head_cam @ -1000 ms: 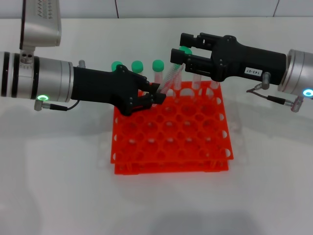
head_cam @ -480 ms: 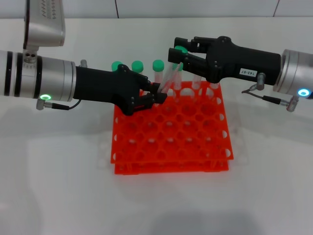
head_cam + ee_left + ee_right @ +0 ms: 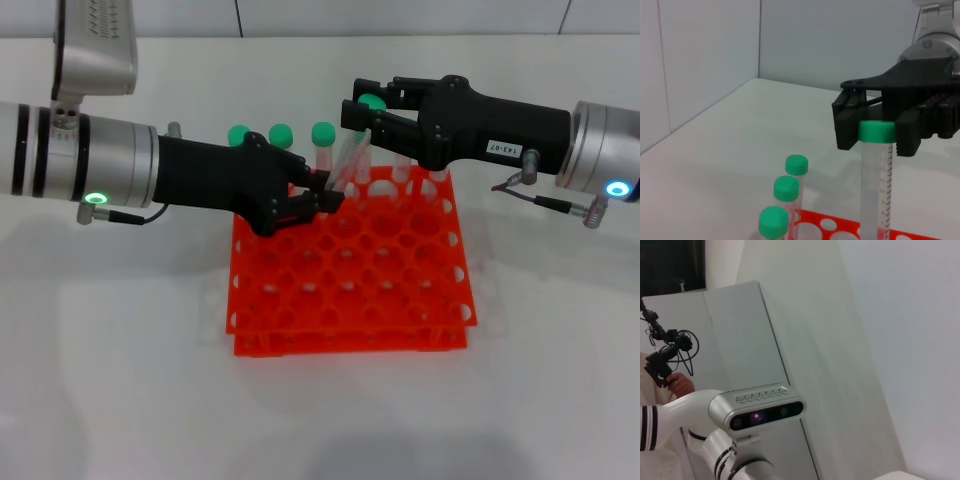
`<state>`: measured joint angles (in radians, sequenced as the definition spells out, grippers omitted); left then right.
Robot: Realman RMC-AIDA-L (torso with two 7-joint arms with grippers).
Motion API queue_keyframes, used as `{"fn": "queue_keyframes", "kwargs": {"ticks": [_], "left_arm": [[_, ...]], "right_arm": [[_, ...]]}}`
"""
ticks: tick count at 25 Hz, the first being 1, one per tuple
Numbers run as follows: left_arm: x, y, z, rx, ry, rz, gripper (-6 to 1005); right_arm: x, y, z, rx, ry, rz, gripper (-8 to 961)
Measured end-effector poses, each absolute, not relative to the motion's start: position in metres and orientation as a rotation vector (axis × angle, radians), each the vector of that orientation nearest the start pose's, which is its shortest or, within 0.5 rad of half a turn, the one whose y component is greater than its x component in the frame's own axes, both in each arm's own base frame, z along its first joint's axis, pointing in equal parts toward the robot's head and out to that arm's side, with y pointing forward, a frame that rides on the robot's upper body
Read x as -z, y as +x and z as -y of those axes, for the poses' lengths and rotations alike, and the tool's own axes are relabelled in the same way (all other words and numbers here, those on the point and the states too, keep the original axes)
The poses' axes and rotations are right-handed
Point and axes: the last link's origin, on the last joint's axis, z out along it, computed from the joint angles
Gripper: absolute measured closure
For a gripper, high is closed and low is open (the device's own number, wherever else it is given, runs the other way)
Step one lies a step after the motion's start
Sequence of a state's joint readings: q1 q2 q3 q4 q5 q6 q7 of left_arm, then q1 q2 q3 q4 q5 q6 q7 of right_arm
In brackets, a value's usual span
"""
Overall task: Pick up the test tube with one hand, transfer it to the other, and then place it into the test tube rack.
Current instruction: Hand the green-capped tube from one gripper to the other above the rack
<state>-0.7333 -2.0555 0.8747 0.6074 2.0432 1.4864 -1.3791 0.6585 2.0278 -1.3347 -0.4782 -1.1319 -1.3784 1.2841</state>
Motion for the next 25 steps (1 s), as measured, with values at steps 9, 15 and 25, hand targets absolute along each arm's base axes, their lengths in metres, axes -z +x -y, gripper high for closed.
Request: {"fn": "queue_keyframes", "kwargs": {"ticks": [9, 15, 25], "left_arm": [[0.0265, -0.2026, -0.3684, 0.492, -2.96, 0.32, 798], [0.0256, -0.2019, -0.3692, 0.492, -2.957, 0.318, 797], [0.0199, -0.1979, -0.3712, 0.485, -2.955, 0.386, 770]], "right_arm": [[0.0322, 0.1649, -0.3648, -1.172, -2.677, -0.451, 695], [0.0319, 0.1647, -0.3651, -1.176, -2.674, -0.455, 695], [0.03, 0.1666, -0.3658, -1.178, -2.663, -0.467, 695]]}}
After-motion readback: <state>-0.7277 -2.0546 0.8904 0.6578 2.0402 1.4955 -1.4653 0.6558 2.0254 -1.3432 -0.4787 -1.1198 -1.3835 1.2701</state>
